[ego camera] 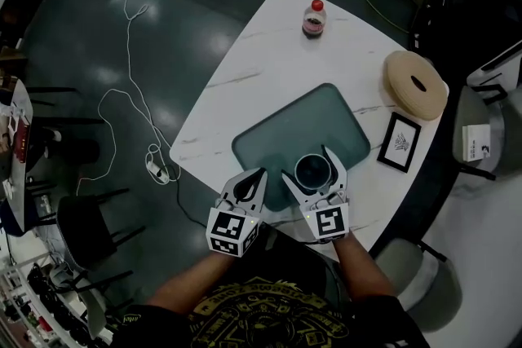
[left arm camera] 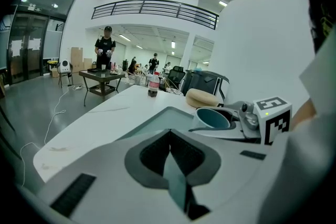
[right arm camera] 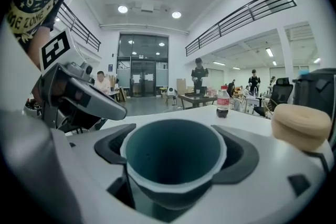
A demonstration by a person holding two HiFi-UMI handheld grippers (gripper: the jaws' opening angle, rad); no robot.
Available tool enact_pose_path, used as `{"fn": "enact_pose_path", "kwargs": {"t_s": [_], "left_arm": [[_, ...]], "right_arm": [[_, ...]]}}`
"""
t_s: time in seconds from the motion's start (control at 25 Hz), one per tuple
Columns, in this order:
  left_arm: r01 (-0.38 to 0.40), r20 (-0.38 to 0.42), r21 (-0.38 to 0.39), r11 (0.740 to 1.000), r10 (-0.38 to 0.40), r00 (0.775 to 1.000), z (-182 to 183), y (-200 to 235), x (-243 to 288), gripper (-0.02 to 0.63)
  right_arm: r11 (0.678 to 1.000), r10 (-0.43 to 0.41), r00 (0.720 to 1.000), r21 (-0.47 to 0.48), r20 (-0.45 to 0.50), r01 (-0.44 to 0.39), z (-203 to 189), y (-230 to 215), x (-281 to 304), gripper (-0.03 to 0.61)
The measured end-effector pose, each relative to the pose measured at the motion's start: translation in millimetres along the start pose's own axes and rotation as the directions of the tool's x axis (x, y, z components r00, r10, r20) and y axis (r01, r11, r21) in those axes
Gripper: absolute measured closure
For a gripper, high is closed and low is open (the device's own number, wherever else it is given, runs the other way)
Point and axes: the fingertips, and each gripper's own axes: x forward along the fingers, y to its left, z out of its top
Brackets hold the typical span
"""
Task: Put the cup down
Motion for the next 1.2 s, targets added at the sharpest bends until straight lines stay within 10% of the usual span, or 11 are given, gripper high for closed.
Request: {"fn": "enact_pose_path", "kwargs": {"t_s": [0.92,1.2], "left_arm": [[0.095,0.159,0.079,0.992,-0.106,0.981,25,-18,-78,0.601],[0.093,0.201,0.072,0.993,-0.105,0.974,20,-8,-124,0.601]], "right_arm": [[0.951,-0.303,0.953,0.059,-0.032,0.304,35,15,-88,0.129],[0.926,-0.368,0.930,0.088,-0.004,0.367,58,64,-121,0.261]]}}
